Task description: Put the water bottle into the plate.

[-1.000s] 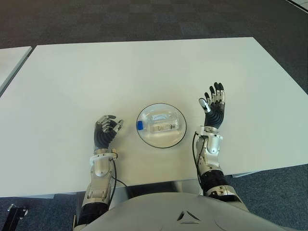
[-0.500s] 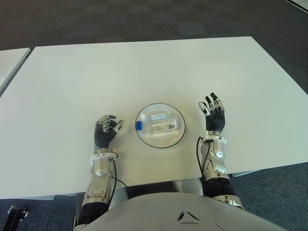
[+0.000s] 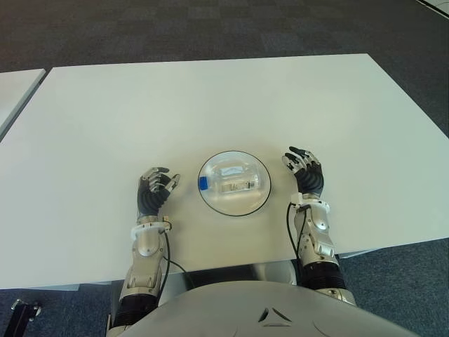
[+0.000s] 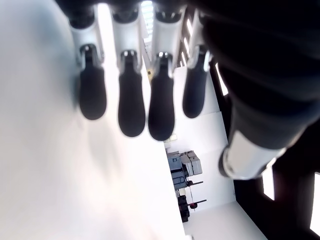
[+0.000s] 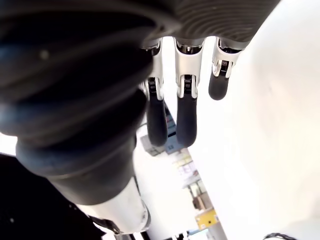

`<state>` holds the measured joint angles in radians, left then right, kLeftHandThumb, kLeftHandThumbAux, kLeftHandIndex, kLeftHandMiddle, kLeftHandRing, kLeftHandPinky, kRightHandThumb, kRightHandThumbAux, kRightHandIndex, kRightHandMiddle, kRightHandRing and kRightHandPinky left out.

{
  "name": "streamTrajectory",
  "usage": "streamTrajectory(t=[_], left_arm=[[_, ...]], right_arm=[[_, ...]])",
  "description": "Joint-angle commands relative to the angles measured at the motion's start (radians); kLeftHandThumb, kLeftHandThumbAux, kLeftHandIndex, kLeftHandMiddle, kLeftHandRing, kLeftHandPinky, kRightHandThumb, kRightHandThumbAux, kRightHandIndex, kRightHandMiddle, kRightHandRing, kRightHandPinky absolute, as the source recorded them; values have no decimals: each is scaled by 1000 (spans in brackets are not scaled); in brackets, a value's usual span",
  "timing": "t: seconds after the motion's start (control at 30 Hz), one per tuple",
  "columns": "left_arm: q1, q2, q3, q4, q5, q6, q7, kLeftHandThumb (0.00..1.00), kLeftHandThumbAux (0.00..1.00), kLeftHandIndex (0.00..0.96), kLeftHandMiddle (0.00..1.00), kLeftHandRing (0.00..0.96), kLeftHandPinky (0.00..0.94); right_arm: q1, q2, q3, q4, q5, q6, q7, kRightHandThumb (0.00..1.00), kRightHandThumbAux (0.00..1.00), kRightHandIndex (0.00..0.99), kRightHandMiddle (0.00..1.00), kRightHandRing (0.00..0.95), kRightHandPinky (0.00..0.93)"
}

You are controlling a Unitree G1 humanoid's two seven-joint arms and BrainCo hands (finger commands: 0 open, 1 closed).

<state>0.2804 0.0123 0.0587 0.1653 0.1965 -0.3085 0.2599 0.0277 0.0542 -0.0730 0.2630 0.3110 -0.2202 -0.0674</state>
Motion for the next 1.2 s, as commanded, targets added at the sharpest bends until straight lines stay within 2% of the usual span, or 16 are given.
streamTrajectory(t=[0.03,0.07,0.13,0.27,0.57,0.97,1.2], left_arm=[[-6,6,-7,17,7,-4,-3,699,719,430,611,606,590],[-6,6,-6,17,7,-3,-2,699,719,430,613,606,588],[-6,4,-6,15,7,-1,-2,699,719,430,612,605,585],[-5,3,-6,12,8,3,-1,699,719,430,606,603,588],[-5,5,-6,13,20,2,3,698,719,430,598,599,584],[-1,5,-5,6,25,5,3,698,719,430,605,602,585],[2,4,-3,1,18,13,-5,698,719,430,597,591,570]], right_arm=[[13,-1,-13,3,-28,33,9,481,819,449,484,475,510],[13,0,-16,5,-30,32,12,560,788,443,496,485,517],[13,1,-21,9,-31,29,21,629,760,437,510,500,533],[13,-6,-35,28,-24,20,60,688,736,434,543,535,563],[10,-10,-58,43,-23,26,119,705,728,433,575,569,578],[16,-27,-63,27,-10,82,202,705,728,434,626,630,651],[21,-32,-57,10,-9,106,236,705,728,434,649,647,650]])
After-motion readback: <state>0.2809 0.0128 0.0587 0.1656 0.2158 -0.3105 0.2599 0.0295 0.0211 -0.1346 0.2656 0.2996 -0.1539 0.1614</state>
